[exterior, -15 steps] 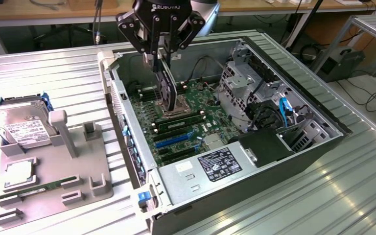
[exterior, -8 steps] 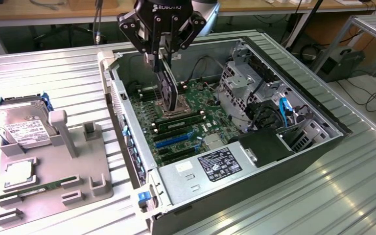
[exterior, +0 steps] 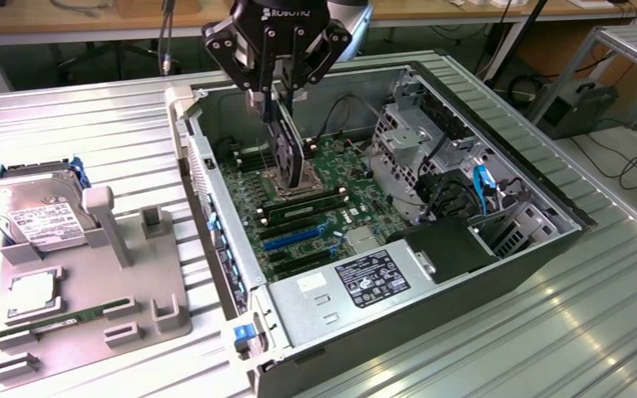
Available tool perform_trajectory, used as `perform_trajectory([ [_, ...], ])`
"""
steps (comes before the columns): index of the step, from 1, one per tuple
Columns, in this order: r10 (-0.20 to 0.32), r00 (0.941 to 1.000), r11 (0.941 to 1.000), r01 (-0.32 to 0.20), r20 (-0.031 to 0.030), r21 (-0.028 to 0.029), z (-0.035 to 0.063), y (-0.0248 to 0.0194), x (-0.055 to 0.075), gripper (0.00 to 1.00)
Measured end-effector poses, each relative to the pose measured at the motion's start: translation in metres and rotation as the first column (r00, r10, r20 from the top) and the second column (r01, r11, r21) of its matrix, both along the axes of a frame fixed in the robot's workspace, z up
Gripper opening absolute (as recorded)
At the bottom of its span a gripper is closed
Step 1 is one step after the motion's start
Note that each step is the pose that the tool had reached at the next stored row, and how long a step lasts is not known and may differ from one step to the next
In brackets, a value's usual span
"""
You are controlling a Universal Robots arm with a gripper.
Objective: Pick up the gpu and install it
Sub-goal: 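Pick up the gpu and move the gpu toward the slot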
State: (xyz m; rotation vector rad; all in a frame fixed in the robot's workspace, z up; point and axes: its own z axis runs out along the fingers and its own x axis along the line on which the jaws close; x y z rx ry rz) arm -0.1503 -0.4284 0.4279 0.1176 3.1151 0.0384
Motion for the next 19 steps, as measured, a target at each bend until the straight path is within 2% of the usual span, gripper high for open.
perform_trajectory([
  [19, 0.0, 1.0, 1.0, 0.0, 0.0, -0.0001, -0.0008, 0.0, 0.0055, 0.27],
])
